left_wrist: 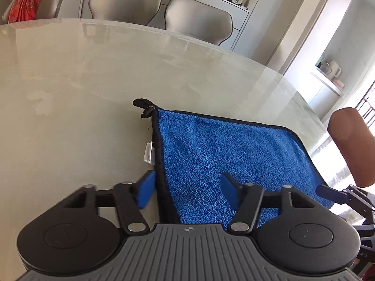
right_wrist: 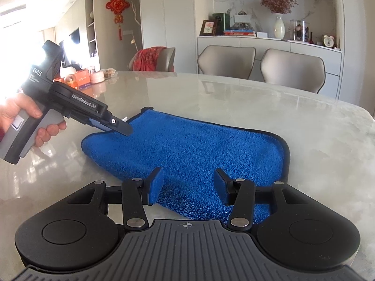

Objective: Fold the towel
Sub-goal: 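Close the left gripper on the towel's black-bordered edge and lift it, then fold the lifted edge over the towel and open the left gripper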

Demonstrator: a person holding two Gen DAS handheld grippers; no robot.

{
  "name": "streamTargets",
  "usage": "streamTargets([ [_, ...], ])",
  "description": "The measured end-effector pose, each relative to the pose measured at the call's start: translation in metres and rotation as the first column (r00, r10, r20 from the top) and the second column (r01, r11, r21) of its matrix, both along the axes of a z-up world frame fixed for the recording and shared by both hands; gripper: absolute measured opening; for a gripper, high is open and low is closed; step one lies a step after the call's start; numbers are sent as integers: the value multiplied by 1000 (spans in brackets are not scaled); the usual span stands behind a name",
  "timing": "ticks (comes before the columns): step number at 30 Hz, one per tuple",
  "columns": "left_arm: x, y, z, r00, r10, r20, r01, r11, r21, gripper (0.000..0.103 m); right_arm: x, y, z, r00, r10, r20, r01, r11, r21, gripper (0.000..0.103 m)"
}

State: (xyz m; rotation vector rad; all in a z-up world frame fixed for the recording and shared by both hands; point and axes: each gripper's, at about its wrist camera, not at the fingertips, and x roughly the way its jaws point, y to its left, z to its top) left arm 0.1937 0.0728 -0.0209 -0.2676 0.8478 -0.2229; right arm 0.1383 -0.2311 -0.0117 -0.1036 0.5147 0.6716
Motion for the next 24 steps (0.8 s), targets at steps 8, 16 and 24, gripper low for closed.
streamTargets([
  [8, 1, 1, 5, 1000, 12, -9, -13, 997, -80, 10, 1, -6, 0, 1000, -24, 4, 24, 999, 29, 49],
  [16, 8, -59, 58, 989, -119, 86, 126, 989, -78, 10, 9, -26, 3, 996, -86, -26, 88, 990, 109, 49],
  [24, 14, -164, 64, 948, -306, 86, 310, 950, -36, 10, 22, -59, 8, 978, -186, -92, 200, 964, 177, 53],
])
